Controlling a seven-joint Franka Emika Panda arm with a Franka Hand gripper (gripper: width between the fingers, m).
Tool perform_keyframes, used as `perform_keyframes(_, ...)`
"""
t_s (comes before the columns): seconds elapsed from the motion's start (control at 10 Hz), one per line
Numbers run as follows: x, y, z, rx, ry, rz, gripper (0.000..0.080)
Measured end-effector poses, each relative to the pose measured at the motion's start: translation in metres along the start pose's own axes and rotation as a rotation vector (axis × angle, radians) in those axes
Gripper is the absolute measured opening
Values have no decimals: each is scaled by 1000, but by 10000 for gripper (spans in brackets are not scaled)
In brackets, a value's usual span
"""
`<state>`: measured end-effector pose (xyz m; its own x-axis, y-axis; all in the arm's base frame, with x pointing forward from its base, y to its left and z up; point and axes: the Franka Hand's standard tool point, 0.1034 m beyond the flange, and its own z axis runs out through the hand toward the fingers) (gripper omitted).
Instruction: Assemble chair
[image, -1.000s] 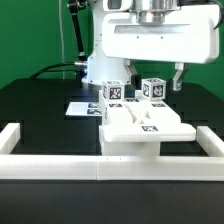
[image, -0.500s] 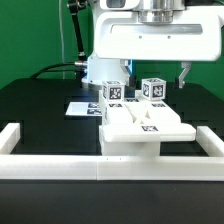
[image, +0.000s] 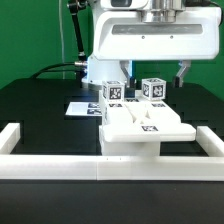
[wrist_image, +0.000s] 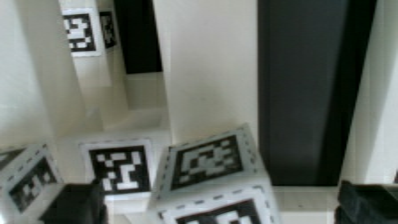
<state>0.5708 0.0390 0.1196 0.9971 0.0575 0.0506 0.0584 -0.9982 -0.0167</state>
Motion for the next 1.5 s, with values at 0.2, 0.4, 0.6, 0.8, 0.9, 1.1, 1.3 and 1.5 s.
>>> perform_keyframes(0.2,0,0,0,-6,-1,-36,649)
perform_keyframes(0.4,0,1,0,-7,-2,-35,387)
perform_keyframes(0.6,0,1,0,-7,-1,-8,285)
perform_keyframes(0.8,0,0,0,-3,-1,164,285)
perform_keyframes(0.9,0,0,0,-3,-1,223,285)
perform_keyframes(1.1,0,0,1,-2,-1,396,285)
perform_keyframes(1.3,0,0,1,6,-2,603,287)
perform_keyframes(1.5,0,0,1,7,-3,749,287)
